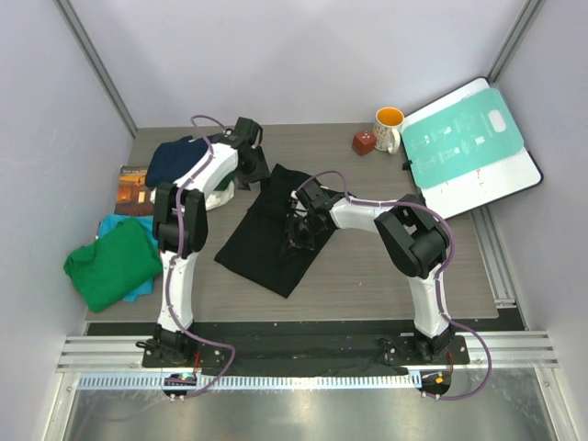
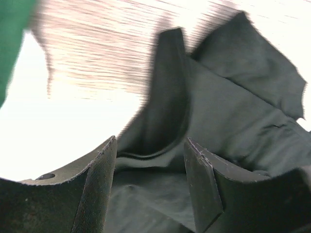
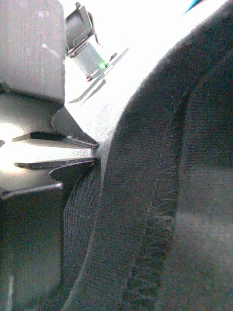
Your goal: Fold and stack the t-shirts
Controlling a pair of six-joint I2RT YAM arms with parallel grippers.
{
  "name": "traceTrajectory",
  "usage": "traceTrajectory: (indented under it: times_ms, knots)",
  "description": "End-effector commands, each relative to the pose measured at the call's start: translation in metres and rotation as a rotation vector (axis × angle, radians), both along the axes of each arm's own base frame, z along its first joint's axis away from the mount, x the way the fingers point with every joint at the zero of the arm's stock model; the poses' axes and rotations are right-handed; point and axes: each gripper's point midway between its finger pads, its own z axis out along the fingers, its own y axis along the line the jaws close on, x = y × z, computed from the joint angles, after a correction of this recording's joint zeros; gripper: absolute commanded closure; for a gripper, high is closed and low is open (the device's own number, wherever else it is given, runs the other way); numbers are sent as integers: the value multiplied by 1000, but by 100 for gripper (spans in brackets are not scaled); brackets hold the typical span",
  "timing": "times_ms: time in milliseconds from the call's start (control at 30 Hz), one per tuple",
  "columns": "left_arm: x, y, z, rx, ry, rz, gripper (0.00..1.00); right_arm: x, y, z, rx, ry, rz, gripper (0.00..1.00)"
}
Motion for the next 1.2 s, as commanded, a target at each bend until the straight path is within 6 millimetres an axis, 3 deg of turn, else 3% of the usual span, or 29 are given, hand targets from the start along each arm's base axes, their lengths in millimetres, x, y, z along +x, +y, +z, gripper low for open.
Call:
traceTrajectory:
  times_ms: [0,67,133,167,200,267,433,533,667,1167]
  knots:
    - [-12,27,36,12,-33,-4,41,-16,-24,-36,-167,30,15,81]
    - [-24,29,63,-3,-83,-47,41,-15,-23,-36,-167,32,13,81]
    - [-50,21,61,-62,-43,-122,43,-15,-23,-38,-172,35,11,81]
    - [-59,19,72,-86,-55,-136,43,-15,-24,-40,-174,37,10,81]
    - [-75,18,58,-102,-8,-149,46,-15,-24,-41,-174,40,10,81]
    - [-94,11,53,-153,21,-174,53,-15,-24,-42,-180,41,8,81]
    - [-136,-9,16,-199,95,-223,94,-12,-22,-42,-178,45,-5,84]
    - [-146,-22,-2,-193,124,-265,100,-9,-22,-38,-178,29,-20,89]
    - [-139,-34,-14,-202,118,-279,100,-8,-22,-31,-171,17,-22,99]
    - [-74,-70,-28,-240,60,-294,100,-27,-34,-41,-189,70,-16,99]
